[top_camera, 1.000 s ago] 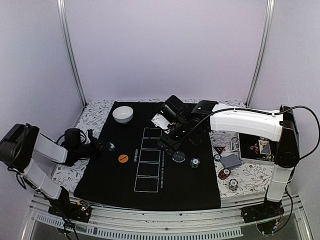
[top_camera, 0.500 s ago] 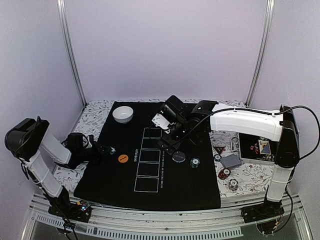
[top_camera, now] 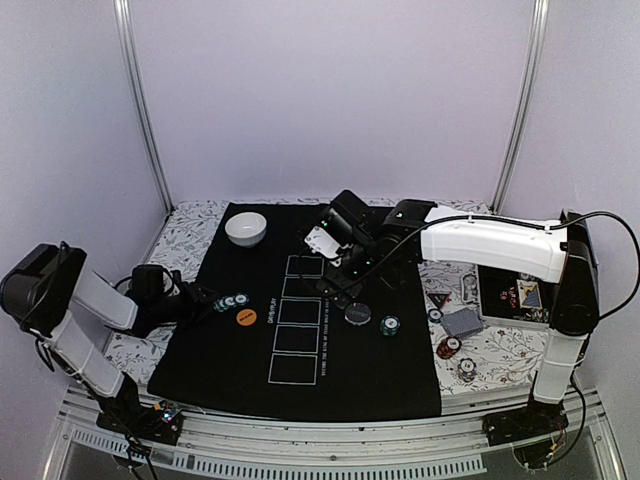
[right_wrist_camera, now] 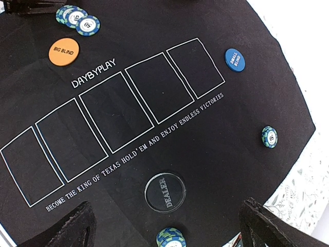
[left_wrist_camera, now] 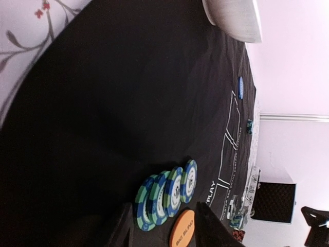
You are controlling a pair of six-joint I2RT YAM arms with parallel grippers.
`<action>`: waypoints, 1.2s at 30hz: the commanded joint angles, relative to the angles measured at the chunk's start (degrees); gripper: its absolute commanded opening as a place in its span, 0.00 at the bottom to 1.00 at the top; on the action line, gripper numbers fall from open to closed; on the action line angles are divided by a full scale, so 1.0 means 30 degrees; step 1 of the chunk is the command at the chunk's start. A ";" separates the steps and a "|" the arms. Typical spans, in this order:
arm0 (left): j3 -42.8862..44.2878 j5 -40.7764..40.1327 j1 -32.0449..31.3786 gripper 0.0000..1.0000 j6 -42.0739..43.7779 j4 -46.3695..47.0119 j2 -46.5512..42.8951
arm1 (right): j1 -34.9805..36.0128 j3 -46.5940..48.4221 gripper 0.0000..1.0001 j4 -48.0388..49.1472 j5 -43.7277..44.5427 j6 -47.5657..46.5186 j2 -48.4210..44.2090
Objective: Distribute texas hold em gaming equipment
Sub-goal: Place the poker chips pile at the big blind area.
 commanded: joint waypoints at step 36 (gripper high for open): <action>1.0715 -1.6476 -0.9641 0.98 1.3591 -1.6647 -0.6583 | -0.7817 -1.0859 0.99 -0.4347 -0.6038 1.0007 -0.8856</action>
